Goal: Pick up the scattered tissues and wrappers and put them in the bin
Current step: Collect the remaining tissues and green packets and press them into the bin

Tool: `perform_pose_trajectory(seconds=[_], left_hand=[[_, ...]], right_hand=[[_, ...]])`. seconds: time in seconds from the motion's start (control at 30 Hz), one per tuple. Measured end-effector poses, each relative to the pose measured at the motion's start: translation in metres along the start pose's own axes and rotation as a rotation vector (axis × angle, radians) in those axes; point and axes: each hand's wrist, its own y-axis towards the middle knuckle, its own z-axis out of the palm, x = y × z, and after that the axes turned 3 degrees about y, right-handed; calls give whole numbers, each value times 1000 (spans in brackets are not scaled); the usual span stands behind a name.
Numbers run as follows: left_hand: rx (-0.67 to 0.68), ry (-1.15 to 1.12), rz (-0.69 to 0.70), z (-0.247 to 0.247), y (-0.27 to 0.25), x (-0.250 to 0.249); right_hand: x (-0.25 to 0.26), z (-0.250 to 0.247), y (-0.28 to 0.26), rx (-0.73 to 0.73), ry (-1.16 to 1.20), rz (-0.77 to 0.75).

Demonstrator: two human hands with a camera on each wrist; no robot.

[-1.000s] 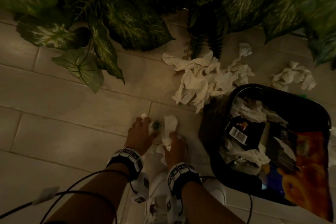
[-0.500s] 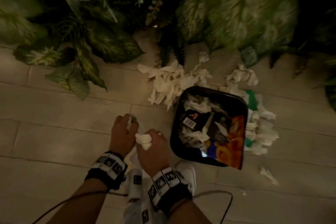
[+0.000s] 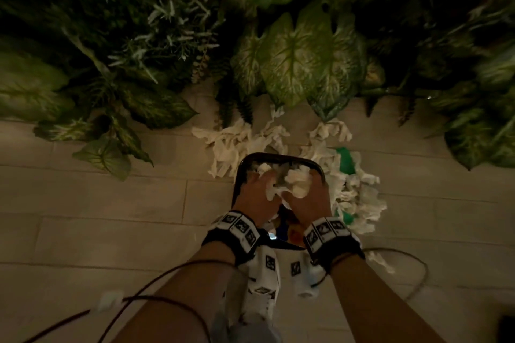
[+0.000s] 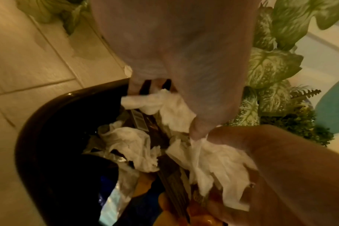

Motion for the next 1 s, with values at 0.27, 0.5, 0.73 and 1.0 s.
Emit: perform_pose_trajectory(seconds=[0.27,0.5,0.73,1.0], left_hand=[[-119,11,42,-31,-46,-6],[-332,-177,-216,-44,-82,54],[-330,-69,-289,-63,-4,100],[-154,159,-187,-81,128,113]], right_hand=[[-11,-40,-29,-20,-16,-177],[-8,-70,-60,-19,78,-278],[78,-62,48,202,-336,-530],[119,14,196,636,-1120,-559]])
